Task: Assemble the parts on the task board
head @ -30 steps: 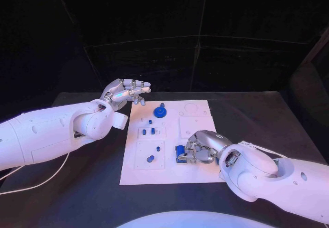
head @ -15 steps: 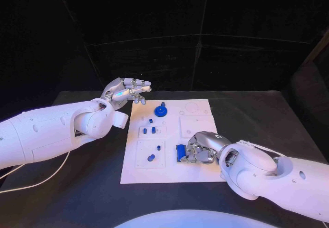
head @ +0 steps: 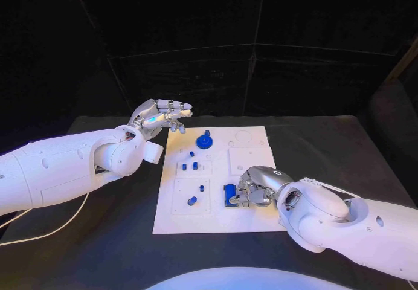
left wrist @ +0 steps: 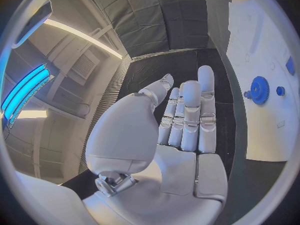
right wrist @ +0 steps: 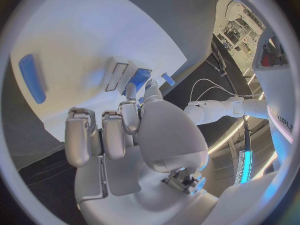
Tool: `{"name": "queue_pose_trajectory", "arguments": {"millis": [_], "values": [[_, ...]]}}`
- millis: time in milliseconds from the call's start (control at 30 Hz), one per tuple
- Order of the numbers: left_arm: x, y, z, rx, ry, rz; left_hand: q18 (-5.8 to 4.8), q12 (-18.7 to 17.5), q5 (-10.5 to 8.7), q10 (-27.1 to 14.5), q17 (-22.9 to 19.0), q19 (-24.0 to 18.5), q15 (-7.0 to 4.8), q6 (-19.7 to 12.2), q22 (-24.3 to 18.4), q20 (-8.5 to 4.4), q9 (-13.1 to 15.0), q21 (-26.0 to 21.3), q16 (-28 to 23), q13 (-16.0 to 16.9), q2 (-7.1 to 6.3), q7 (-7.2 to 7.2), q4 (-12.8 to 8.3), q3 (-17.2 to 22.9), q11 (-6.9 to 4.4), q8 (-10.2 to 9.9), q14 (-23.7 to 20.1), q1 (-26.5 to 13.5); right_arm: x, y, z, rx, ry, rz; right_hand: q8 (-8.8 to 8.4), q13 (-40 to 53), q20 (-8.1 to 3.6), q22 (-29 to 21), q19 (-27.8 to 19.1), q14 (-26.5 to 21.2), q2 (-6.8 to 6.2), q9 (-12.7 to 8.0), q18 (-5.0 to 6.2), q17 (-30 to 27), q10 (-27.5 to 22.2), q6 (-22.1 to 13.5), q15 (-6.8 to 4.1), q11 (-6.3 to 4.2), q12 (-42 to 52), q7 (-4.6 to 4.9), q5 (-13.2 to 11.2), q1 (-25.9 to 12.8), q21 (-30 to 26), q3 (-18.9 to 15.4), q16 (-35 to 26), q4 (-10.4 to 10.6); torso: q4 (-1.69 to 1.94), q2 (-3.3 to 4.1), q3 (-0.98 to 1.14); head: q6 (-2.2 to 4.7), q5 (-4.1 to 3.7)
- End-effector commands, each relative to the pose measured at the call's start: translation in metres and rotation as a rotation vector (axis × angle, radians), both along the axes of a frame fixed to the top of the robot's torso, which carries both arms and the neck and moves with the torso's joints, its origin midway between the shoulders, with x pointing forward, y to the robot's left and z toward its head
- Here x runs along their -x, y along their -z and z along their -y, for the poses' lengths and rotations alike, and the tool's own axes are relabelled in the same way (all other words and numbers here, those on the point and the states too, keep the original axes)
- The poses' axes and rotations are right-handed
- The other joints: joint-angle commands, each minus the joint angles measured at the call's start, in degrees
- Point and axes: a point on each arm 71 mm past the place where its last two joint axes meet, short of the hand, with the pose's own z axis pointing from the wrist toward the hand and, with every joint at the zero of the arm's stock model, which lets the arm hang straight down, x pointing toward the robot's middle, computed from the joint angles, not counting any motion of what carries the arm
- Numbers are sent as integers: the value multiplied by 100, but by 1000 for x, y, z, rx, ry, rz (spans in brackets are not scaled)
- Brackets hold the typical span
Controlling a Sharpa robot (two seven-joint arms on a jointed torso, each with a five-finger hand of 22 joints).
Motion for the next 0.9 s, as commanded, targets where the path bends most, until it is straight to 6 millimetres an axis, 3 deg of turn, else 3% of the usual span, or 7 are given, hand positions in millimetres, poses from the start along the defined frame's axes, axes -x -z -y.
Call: {"name": "queue_pose_trajectory", "arguments": {"millis": [33,267,433,533,667,833,900], "values": [[0,-1,1,8,9,3,80,30,29,-25,-9,36,1,-43,-5,15,-3,-21,-7,-9,69,-7,4,-43,5,34,-38,-1,-1,-2,0,-7,8,16,34,-9,-46,1018,165,384,-6,8,-21,410,41,23,-38,-39,11,-10,-40,-30,-22,-38,-7,15,-3,2,-1,-1,-5],[0,-1,1,8,11,2,80,30,29,-25,-9,36,1,-43,-5,15,-3,-21,-7,-9,69,-7,4,-43,5,34,-38,-1,2,-5,3,-28,12,18,-16,-46,-38,972,122,376,-96,-3,-7,376,3,-87,-18,-5,-52,36,-76,-123,-65,-175,-30,80,0,-1,1,1,-3],[1,-1,0,8,9,2,80,30,29,-25,-9,36,1,-43,-5,15,-3,-21,-7,-9,69,-7,4,-43,5,34,-38,-1,7,-13,21,-87,54,49,-259,-90,22,931,83,370,-88,-97,5,348,-56,-415,64,99,-127,161,-63,-247,-105,-290,-51,231,-12,-11,1,25,-35],[1,-1,-1,8,8,2,80,30,29,-25,-9,36,1,-43,-5,15,-3,-21,-7,-9,69,-7,4,-43,5,34,-38,-1,8,-16,37,-95,87,68,-410,-137,67,921,73,367,-35,-161,8,337,-98,-506,108,147,-195,217,114,-208,-115,-300,-60,269,-15,-15,-4,39,-90],[1,-1,-1,7,7,2,80,30,29,-25,-9,36,1,-43,-5,15,-3,-21,-7,-9,69,-7,4,-43,5,34,-38,-1,8,-18,66,-75,143,92,-578,-142,104,932,82,366,30,-246,7,335,-104,-454,134,172,-211,242,544,-156,-109,-320,-65,328,-24,-17,-8,32,-191],[1,-1,-2,7,6,1,80,30,29,-25,-9,36,1,-43,-5,15,-3,-21,-7,-9,69,-7,4,-43,5,34,-38,-1,7,-17,92,-39,204,109,-662,-142,112,954,102,370,70,-291,1,351,-100,-367,135,170,-217,241,630,-17,-92,-303,-58,295,-70,-29,-8,33,-235],[1,-1,-2,7,6,1,80,30,29,-25,-9,36,1,-43,-5,15,-3,-21,-7,-9,69,-7,4,-43,5,34,-38,-1,6,-16,99,-23,224,112,-688,-143,112,959,106,370,69,-305,0,355,-100,-331,134,168,-220,240,652,46,-88,-300,-57,265,-70,-29,-2,29,-250]]}}
